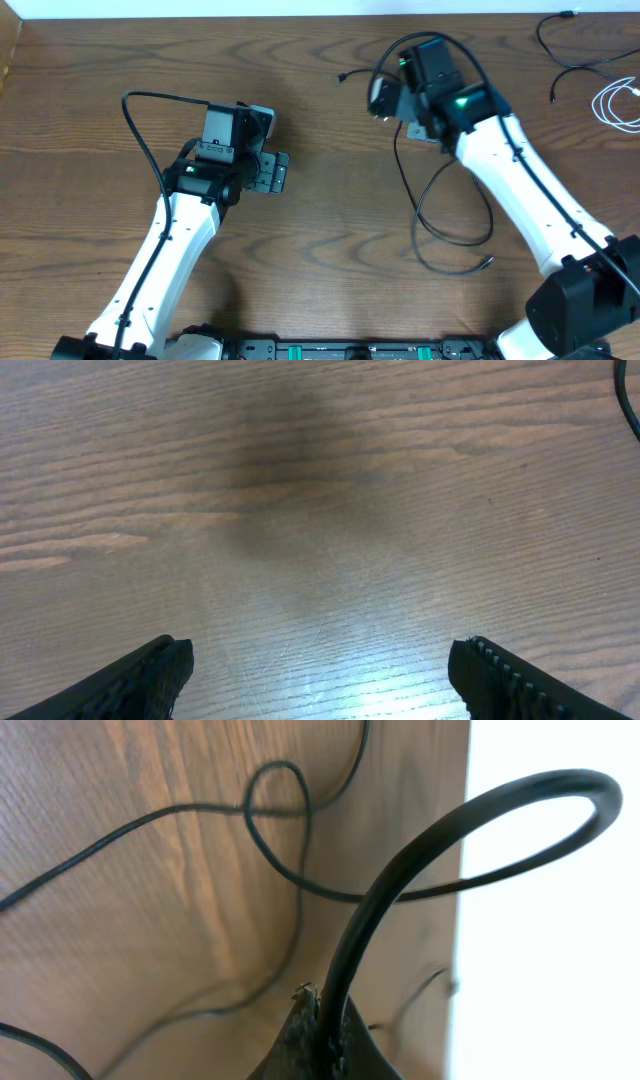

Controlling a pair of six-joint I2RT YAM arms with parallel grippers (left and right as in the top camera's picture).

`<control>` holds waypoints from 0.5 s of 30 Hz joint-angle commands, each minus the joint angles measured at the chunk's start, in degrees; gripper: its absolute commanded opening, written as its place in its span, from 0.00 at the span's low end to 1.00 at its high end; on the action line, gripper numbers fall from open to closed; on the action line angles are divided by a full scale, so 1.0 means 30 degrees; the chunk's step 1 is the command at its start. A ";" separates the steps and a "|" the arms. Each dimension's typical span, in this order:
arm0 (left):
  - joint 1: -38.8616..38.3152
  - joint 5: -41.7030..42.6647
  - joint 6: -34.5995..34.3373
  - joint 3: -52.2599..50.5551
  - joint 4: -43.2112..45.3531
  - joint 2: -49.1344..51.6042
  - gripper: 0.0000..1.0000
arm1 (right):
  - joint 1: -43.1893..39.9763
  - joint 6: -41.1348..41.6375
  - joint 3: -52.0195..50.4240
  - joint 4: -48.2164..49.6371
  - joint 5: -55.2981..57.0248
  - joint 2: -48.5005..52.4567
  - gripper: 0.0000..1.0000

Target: Untangle cables

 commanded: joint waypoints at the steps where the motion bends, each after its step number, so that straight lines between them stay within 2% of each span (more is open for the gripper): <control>1: 0.0073 -0.0240 -0.0102 0.0175 -0.0007 0.0073 0.87 | 0.0758 -0.5508 0.0372 0.0495 0.1086 -0.0364 0.01; 10: 0.0073 -0.0240 -0.0102 0.0175 -0.0007 0.0073 0.87 | 0.1515 -1.1089 0.0364 0.1596 0.2076 -0.0357 0.01; 15: 0.0080 -0.0240 -0.0102 0.0175 -0.0007 0.0073 0.87 | 0.2215 -1.1781 0.0357 0.0590 0.1814 -0.0328 0.01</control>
